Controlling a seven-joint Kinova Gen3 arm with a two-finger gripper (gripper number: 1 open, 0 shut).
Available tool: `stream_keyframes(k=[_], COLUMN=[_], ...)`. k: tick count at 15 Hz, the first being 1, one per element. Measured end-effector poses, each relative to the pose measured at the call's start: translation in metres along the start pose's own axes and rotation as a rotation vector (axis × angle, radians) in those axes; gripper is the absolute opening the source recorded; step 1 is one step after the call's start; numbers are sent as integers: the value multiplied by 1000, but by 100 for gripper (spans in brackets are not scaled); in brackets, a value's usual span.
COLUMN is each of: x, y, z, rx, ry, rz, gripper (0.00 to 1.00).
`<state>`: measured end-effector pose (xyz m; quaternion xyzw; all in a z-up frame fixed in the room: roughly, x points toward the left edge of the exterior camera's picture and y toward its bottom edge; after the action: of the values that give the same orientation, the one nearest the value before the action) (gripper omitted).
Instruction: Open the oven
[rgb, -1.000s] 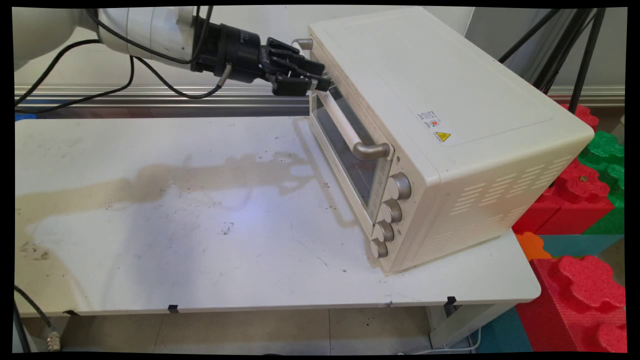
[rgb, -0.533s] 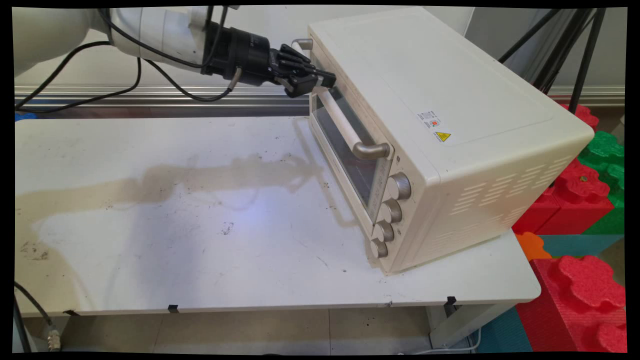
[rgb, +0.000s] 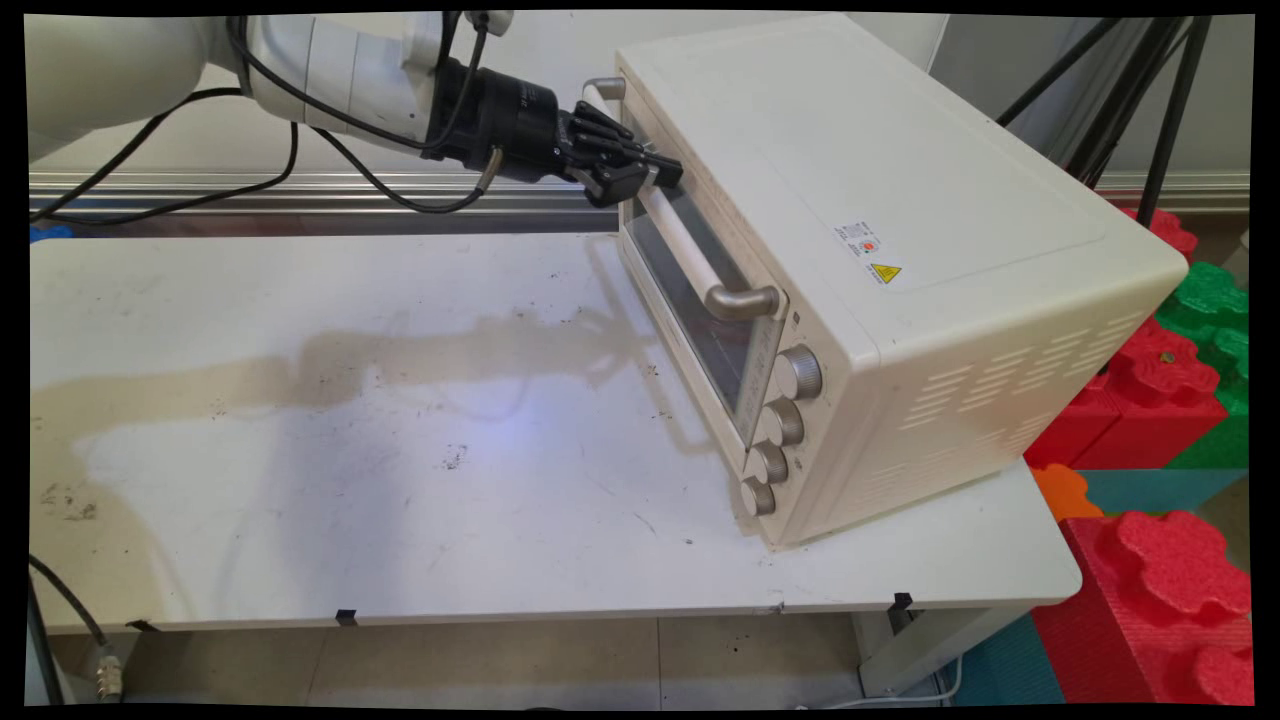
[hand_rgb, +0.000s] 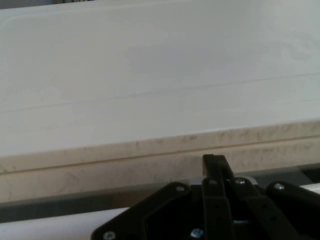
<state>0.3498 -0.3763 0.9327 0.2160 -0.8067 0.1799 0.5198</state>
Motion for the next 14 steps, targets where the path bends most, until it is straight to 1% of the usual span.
stream_keyframes(k=[4,8,14], x=[-3,-8,-24], y=[0,-1,-7], z=[2,-3,-23], rx=[1,0,-10], ry=[-20,-37,-64], rz=[7,17,42], gripper=[0,0,0])
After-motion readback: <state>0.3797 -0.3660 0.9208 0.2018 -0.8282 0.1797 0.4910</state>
